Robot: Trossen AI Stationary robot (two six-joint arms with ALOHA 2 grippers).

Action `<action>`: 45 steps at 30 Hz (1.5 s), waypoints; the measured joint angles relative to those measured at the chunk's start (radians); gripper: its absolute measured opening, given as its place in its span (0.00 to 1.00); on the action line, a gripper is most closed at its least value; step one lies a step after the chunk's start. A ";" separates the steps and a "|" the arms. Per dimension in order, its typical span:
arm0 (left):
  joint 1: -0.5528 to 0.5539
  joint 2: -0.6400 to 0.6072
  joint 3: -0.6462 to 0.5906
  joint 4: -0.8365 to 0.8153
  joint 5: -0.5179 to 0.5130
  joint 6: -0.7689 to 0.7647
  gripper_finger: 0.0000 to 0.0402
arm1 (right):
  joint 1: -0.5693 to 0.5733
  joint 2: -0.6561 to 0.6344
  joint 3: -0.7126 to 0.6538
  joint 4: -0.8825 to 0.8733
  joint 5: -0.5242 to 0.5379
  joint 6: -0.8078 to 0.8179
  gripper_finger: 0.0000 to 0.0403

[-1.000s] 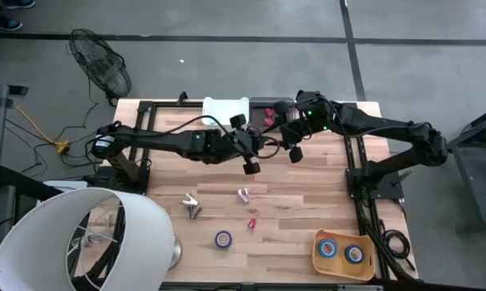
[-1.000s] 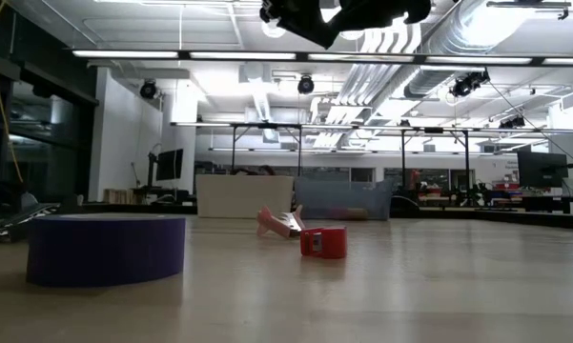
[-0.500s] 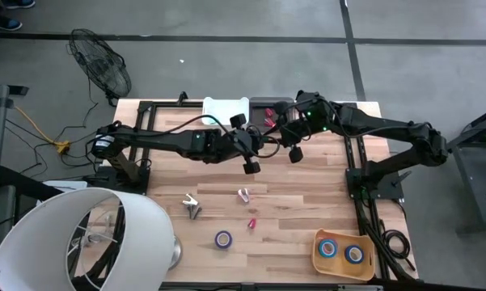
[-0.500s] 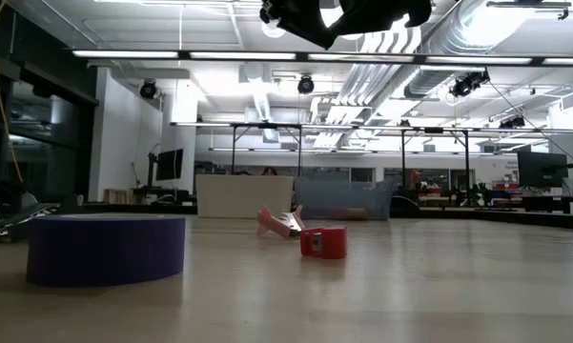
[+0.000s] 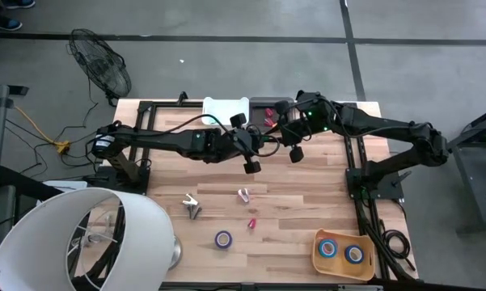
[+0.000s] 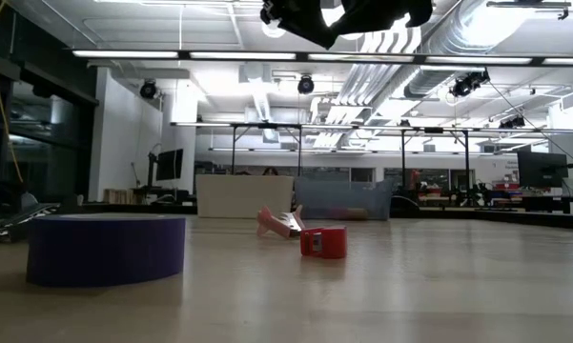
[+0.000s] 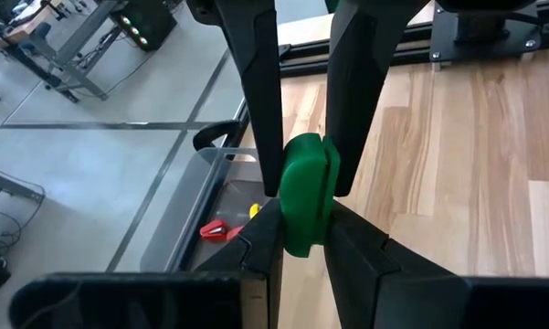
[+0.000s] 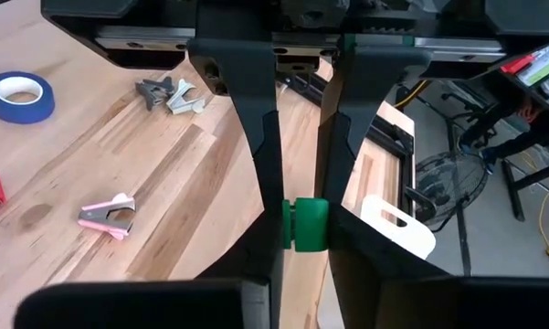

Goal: Pick and place Stapler, Stapler remover, tape
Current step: Put the green stapler into the black bin

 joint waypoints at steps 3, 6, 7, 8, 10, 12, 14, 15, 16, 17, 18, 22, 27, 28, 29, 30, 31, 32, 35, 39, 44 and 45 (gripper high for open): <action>0.000 0.000 0.000 0.000 0.002 -0.002 0.15 | 0.000 0.000 0.000 -0.001 0.000 0.004 0.13; 0.000 0.000 0.000 -0.001 0.003 -0.001 0.16 | 0.000 0.000 0.000 -0.002 0.000 0.005 0.13; 0.000 0.000 0.000 -0.002 0.003 0.000 0.16 | 0.000 0.000 0.000 -0.004 0.000 0.006 0.13; 0.000 0.000 0.000 -0.002 0.004 0.002 0.17 | 0.000 0.000 0.000 -0.005 -0.001 0.008 0.13; 0.000 0.000 0.000 -0.002 0.004 0.005 0.19 | 0.000 0.000 0.000 -0.008 -0.002 0.009 0.13; 0.000 0.000 0.000 -0.002 0.006 0.009 0.20 | 0.000 0.001 0.000 -0.012 -0.002 0.011 0.13; -0.001 0.000 0.000 -0.001 0.007 0.009 0.21 | 0.000 0.001 0.000 -0.017 -0.002 0.012 0.13; -0.002 0.000 0.000 0.000 0.007 0.009 0.22 | 0.000 0.001 0.000 -0.021 -0.001 0.012 0.13; -0.002 0.000 0.000 -0.001 0.007 0.009 0.22 | 0.000 0.002 0.000 -0.021 -0.001 0.012 0.12; -0.002 0.000 0.000 -0.001 0.006 0.009 0.23 | 0.000 0.002 0.000 -0.021 -0.001 0.012 0.12; -0.002 0.000 0.000 0.000 0.006 0.009 0.23 | 0.000 0.002 0.000 -0.023 0.000 0.012 0.12; -0.002 0.000 0.000 -0.002 0.003 0.013 0.24 | -0.001 0.002 0.000 -0.027 0.002 0.014 0.12; -0.002 0.000 0.002 -0.039 -0.001 0.016 0.24 | -0.004 0.002 -0.001 -0.057 0.057 0.014 0.12; -0.002 0.000 0.002 -0.048 -0.001 0.016 0.24 | -0.007 0.002 -0.001 -0.067 0.069 0.014 0.12; -0.002 0.000 0.002 -0.057 -0.001 0.015 0.24 | -0.012 0.002 -0.001 -0.077 0.077 0.015 0.12; -0.001 0.000 0.002 -0.064 -0.002 0.014 0.24 | -0.017 0.002 -0.001 -0.085 0.082 0.019 0.12; -0.002 0.000 0.002 -0.068 -0.003 0.013 0.24 | -0.024 0.002 -0.001 -0.092 0.084 0.028 0.12; -0.002 0.000 0.002 -0.074 -0.012 0.011 0.24 | -0.032 0.002 -0.001 -0.097 0.083 0.040 0.12; -0.001 0.000 0.002 -0.093 -0.053 -0.002 0.24 | -0.065 0.002 -0.001 -0.113 0.083 0.076 0.12; 0.005 0.000 0.002 -0.128 -0.091 -0.027 0.24 | -0.115 0.002 -0.001 -0.140 0.083 0.110 0.12; 0.024 0.000 0.002 -0.171 -0.094 -0.080 0.24 | -0.173 0.002 -0.001 -0.160 0.082 0.155 0.12; 0.031 0.000 0.001 -0.178 -0.094 -0.093 0.24 | -0.185 0.002 -0.001 -0.160 0.082 0.162 0.12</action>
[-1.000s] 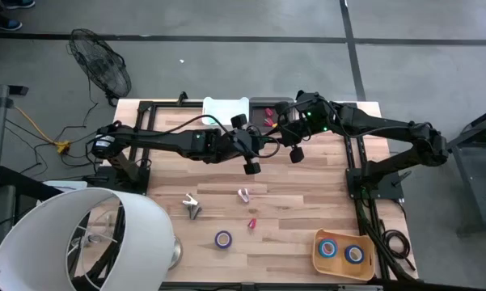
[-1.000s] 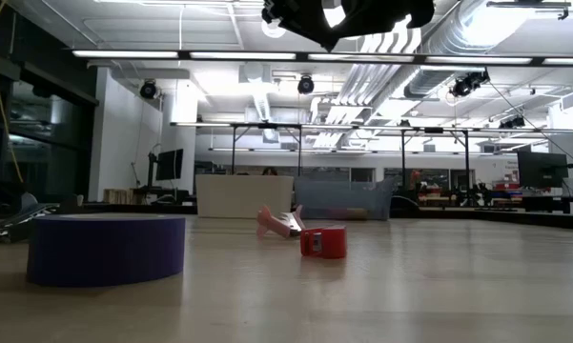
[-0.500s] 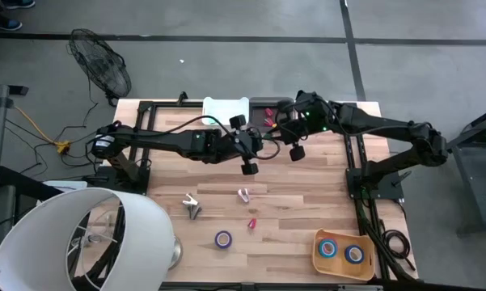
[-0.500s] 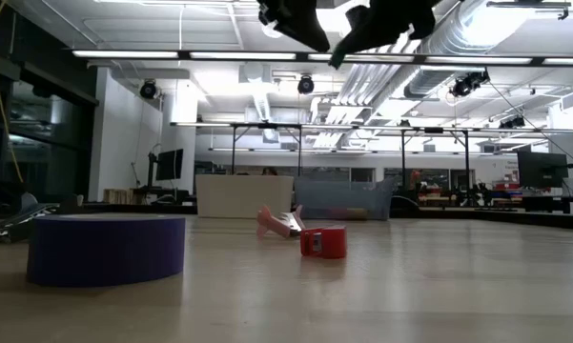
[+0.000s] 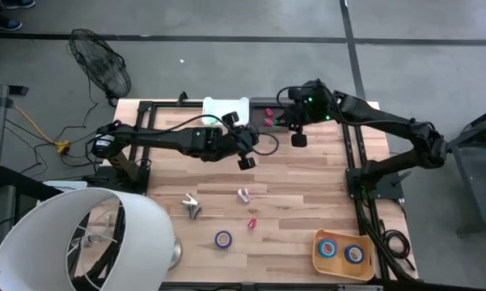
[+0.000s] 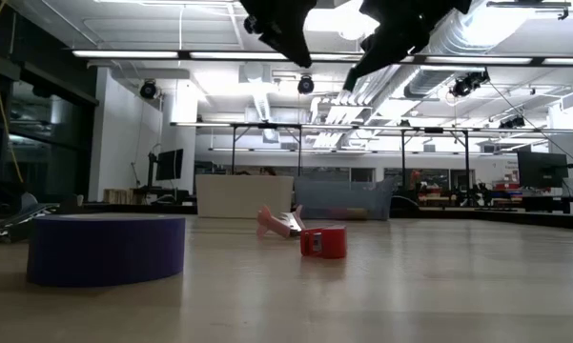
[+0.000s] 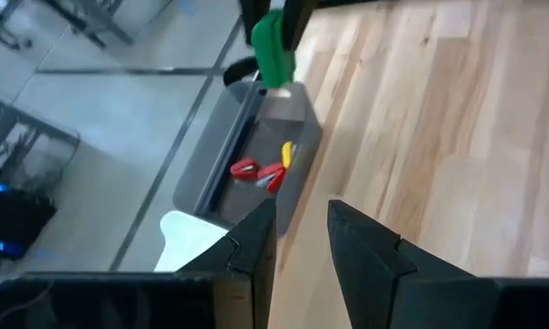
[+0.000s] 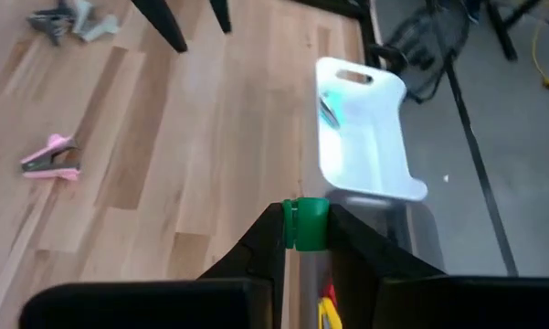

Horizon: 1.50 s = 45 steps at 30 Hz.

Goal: Pick and place Stapler, Stapler remover, tape
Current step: Put the green stapler into the black bin

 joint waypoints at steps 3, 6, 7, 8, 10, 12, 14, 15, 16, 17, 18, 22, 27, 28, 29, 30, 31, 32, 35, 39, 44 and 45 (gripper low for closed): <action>0.024 0.000 0.000 -0.015 0.023 -0.016 0.24 | -0.034 0.000 0.000 0.000 -0.004 0.021 0.12; 0.050 0.000 0.000 -0.032 0.050 -0.019 0.24 | -0.068 0.008 0.000 0.005 -0.014 0.032 0.12; 0.058 0.000 0.000 -0.043 0.055 -0.025 0.24 | -0.080 0.014 0.000 0.006 -0.020 0.036 0.12; 0.066 0.000 0.000 -0.056 0.061 -0.033 0.24 | -0.092 0.024 0.000 0.006 -0.027 0.042 0.12; 0.080 0.000 0.000 -0.085 0.083 -0.035 0.24 | -0.111 0.050 0.000 0.009 -0.038 0.059 0.12; 0.091 0.000 0.000 -0.122 0.088 -0.035 0.24 | -0.127 0.083 0.000 0.011 -0.042 0.072 0.12; 0.094 0.000 0.000 -0.166 0.076 -0.038 0.24 | -0.136 0.122 0.000 0.027 -0.042 0.083 0.12; 0.094 0.000 0.000 -0.186 0.068 -0.039 0.24 | -0.141 0.142 0.000 0.035 -0.041 0.088 0.12; 0.099 0.000 0.000 -0.204 0.053 -0.038 0.24 | -0.144 0.163 0.000 0.046 -0.038 0.096 0.12; 0.098 0.000 0.000 -0.221 0.044 -0.038 0.24 | -0.148 0.182 0.000 0.060 -0.033 0.105 0.12; 0.099 0.000 0.000 -0.240 0.040 -0.035 0.24 | -0.153 0.199 0.000 0.076 -0.031 0.114 0.12; 0.132 0.000 -0.002 -0.270 0.058 0.019 0.24 | -0.172 0.264 0.000 0.136 -0.026 0.189 0.12; 0.182 0.000 -0.002 -0.247 0.138 0.119 0.24 | -0.189 0.332 0.049 0.133 -0.006 0.233 0.12; 0.191 0.000 -0.002 -0.233 0.162 0.139 0.24 | -0.191 0.344 0.066 0.128 -0.003 0.244 0.12; 0.199 0.000 -0.002 -0.219 0.188 0.161 0.24 | -0.193 0.355 0.082 0.128 -0.002 0.255 0.12; 0.207 0.000 -0.002 -0.208 0.214 0.184 0.24 | -0.193 0.366 0.099 0.126 -0.002 0.262 0.12; 0.215 -0.005 -0.002 -0.200 0.237 0.204 0.24 | -0.194 0.374 0.115 0.123 0.000 0.266 0.12; 0.225 -0.010 -0.002 -0.199 0.258 0.221 0.24 | -0.196 0.382 0.130 0.120 0.008 0.271 0.12; 0.240 -0.025 -0.016 -0.130 0.307 0.259 0.24 | -0.203 0.406 0.162 0.117 0.039 0.299 0.12; 0.258 -0.049 -0.078 -0.035 0.371 0.288 0.24 | -0.227 0.423 0.172 0.115 0.046 0.340 0.12; 0.268 -0.103 -0.230 0.099 0.444 0.274 0.24 | -0.259 0.440 0.153 0.108 0.046 0.398 0.12; 0.268 -0.121 -0.269 0.129 0.447 0.265 0.24 | -0.264 0.442 0.149 0.110 0.046 0.414 0.12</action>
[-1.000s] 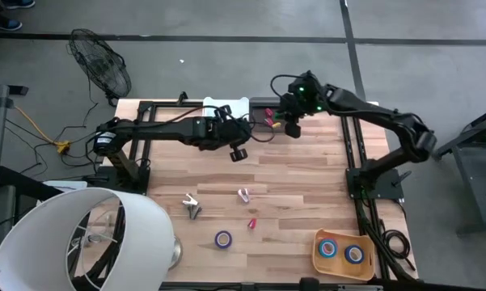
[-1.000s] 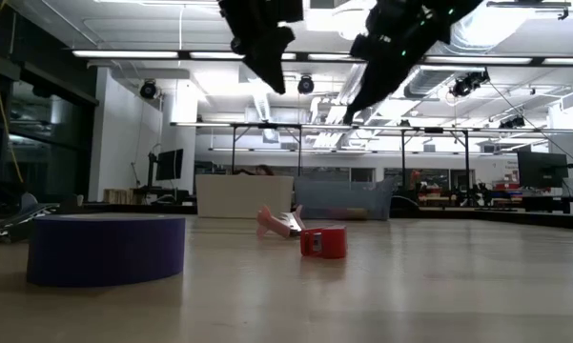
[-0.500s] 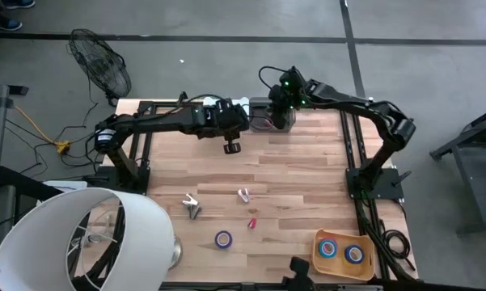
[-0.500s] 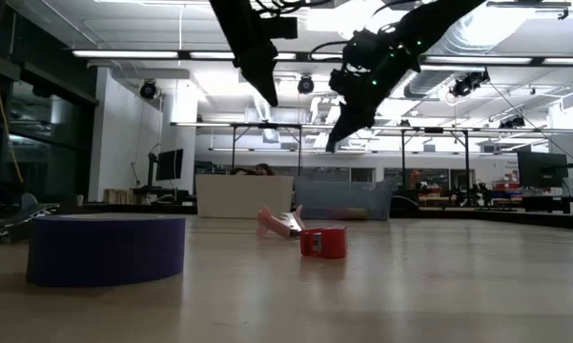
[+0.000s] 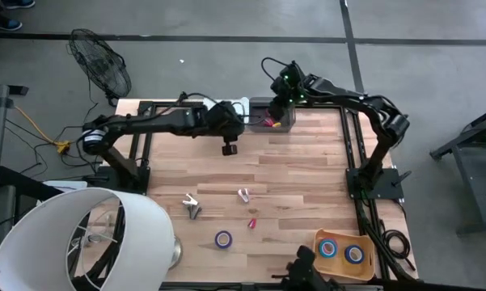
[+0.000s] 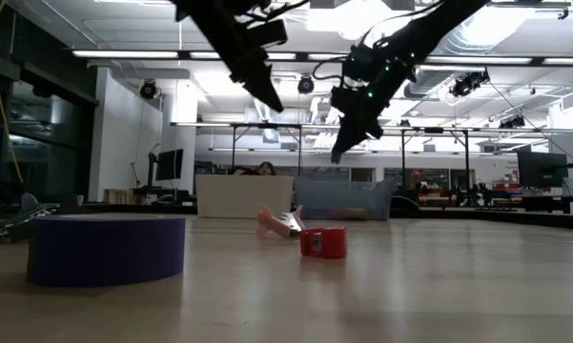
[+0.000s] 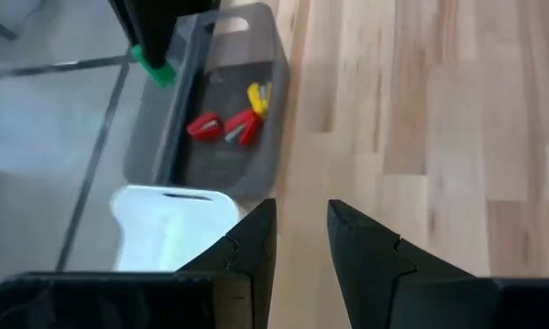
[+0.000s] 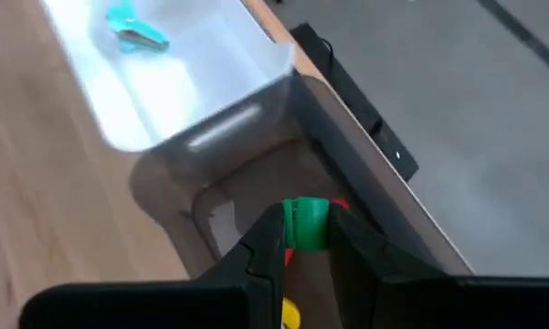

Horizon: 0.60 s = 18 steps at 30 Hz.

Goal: Pick and place Stapler, Stapler remover, tape
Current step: Put the green stapler into the black bin

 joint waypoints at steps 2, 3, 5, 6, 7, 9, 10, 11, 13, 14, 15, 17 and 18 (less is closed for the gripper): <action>0.000 -0.042 -0.083 0.083 0.010 -0.020 0.24 | -0.008 0.009 -0.001 -0.017 0.009 0.029 0.12; 0.000 -0.067 -0.128 0.136 0.020 -0.032 0.24 | -0.009 0.013 -0.001 -0.017 0.015 0.044 0.12; 0.000 -0.123 -0.222 0.229 0.024 -0.056 0.24 | -0.011 0.027 -0.001 -0.019 0.034 0.070 0.12; 0.000 -0.152 -0.269 0.277 0.024 -0.067 0.24 | -0.013 0.034 -0.002 -0.022 0.043 0.083 0.12; 0.000 -0.182 -0.315 0.325 0.024 -0.080 0.24 | -0.013 0.042 -0.002 -0.023 0.050 0.095 0.12; 0.000 -0.246 -0.412 0.416 0.024 -0.107 0.24 | -0.013 0.055 -0.002 -0.032 0.054 0.132 0.12; 0.000 -0.277 -0.456 0.461 0.024 -0.121 0.24 | -0.013 0.062 -0.002 -0.034 0.059 0.150 0.12; 0.000 -0.310 -0.503 0.504 0.023 -0.136 0.24 | -0.013 0.067 -0.002 -0.036 0.068 0.169 0.12; 0.000 -0.367 -0.589 0.578 0.022 -0.171 0.24 | -0.014 0.082 -0.002 -0.043 0.100 0.199 0.12; 0.000 -0.393 -0.627 0.613 0.021 -0.188 0.24 | -0.014 0.087 -0.002 -0.043 0.112 0.213 0.12; 0.000 -0.418 -0.667 0.643 0.021 -0.201 0.24 | -0.016 0.092 -0.002 -0.043 0.121 0.226 0.13; 0.000 -0.461 -0.733 0.705 0.020 -0.231 0.24 | -0.019 0.103 -0.002 -0.047 0.135 0.252 0.15; 0.000 -0.480 -0.762 0.728 0.019 -0.245 0.24 | -0.019 0.109 -0.002 -0.050 0.135 0.264 0.15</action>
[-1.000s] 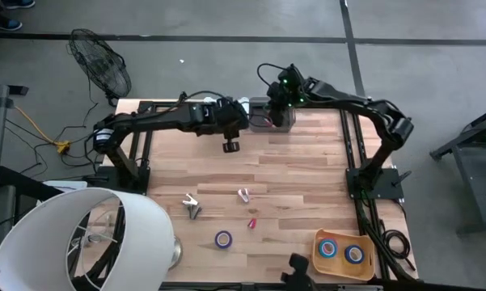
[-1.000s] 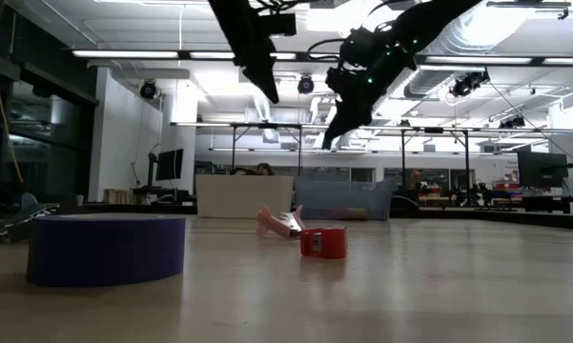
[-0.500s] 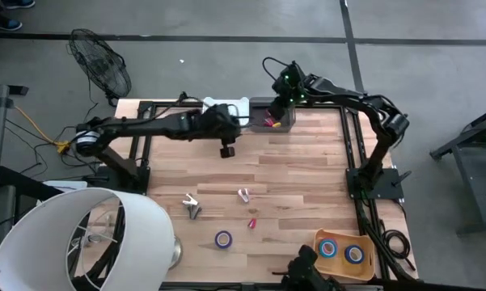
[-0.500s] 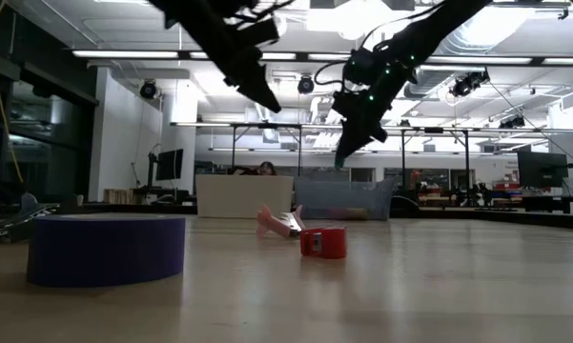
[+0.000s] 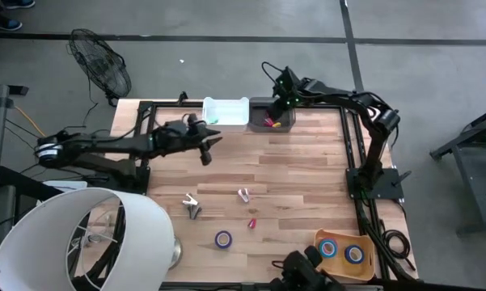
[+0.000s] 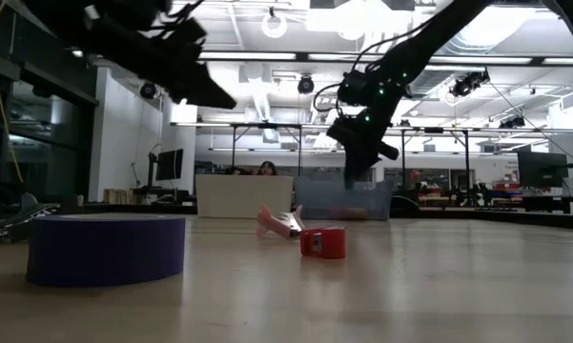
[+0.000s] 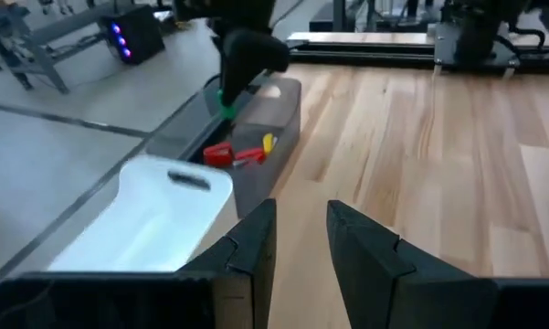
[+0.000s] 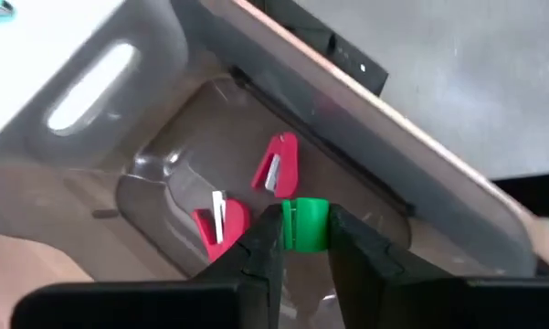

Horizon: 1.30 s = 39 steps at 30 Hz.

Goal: Pick and place Stapler, Stapler remover, tape
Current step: Put the green stapler into the black bin, then put the gray staple remover into the white bin

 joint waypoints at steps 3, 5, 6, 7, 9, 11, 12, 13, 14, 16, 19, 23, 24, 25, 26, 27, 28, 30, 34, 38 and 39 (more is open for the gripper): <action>0.000 -0.046 -0.073 0.050 -0.012 -0.033 0.24 | -0.001 0.016 0.000 -0.018 0.002 0.009 0.17; 0.000 -0.070 -0.112 0.080 -0.018 -0.052 0.24 | -0.001 0.025 0.000 -0.021 0.000 0.011 0.17; 0.000 -0.080 -0.125 0.089 -0.018 -0.055 0.24 | -0.001 0.028 0.000 -0.023 0.000 0.016 0.17; 0.000 -0.090 -0.135 0.090 -0.018 -0.058 0.24 | -0.001 0.030 0.000 -0.028 0.000 0.023 0.17; 0.000 -0.103 -0.147 0.094 -0.020 -0.058 0.24 | 0.000 0.031 0.000 -0.032 0.000 0.033 0.18; 0.000 -0.108 -0.154 0.091 -0.020 -0.058 0.24 | 0.000 0.031 0.000 -0.028 0.000 0.034 0.18; 0.000 -0.107 -0.154 0.091 -0.020 -0.057 0.24 | 0.000 0.031 0.000 -0.031 0.000 0.036 0.18; 0.000 -0.107 -0.154 0.090 -0.018 -0.056 0.24 | 0.000 0.031 0.000 -0.035 0.000 0.044 0.18; 0.000 -0.107 -0.155 0.091 -0.014 -0.054 0.24 | 0.000 0.031 0.000 -0.041 0.001 0.053 0.18; 0.000 -0.107 -0.155 0.090 -0.010 -0.050 0.24 | 0.000 0.031 0.000 -0.050 0.001 0.056 0.18; 0.000 -0.107 -0.155 0.090 -0.002 -0.046 0.24 | 0.000 0.031 0.000 -0.061 0.001 0.056 0.18; 0.000 -0.107 -0.155 0.090 0.002 -0.030 0.24 | 0.000 0.031 0.000 -0.070 0.001 0.056 0.18; 0.000 -0.107 -0.154 0.090 0.002 -0.029 0.24 | 0.000 0.031 0.000 -0.075 0.001 0.056 0.19; 0.000 -0.107 -0.155 0.090 0.002 -0.028 0.24 | 0.000 0.031 0.000 -0.078 0.001 0.056 0.20; 0.000 -0.107 -0.155 0.089 0.002 -0.028 0.24 | 0.000 0.031 0.000 -0.080 0.001 0.056 0.22; 0.000 -0.107 -0.155 0.090 0.003 -0.028 0.24 | 0.000 0.031 0.000 -0.081 0.001 0.059 0.24; 0.000 -0.107 -0.154 0.089 0.003 -0.028 0.24 | 0.000 0.031 0.000 -0.082 0.001 0.063 0.27; 0.000 -0.107 -0.155 0.089 0.003 -0.028 0.24 | 0.000 0.031 0.000 -0.081 0.002 0.077 0.33; 0.000 -0.107 -0.155 0.089 0.004 -0.028 0.24 | 0.000 0.031 0.000 -0.082 0.000 0.078 0.44; 0.000 -0.107 -0.155 0.089 0.004 -0.028 0.24 | 0.000 0.031 0.000 -0.082 -0.004 0.082 0.50; 0.000 -0.107 -0.155 0.089 0.004 -0.030 0.24 | 0.000 0.031 0.000 -0.082 -0.004 0.082 0.51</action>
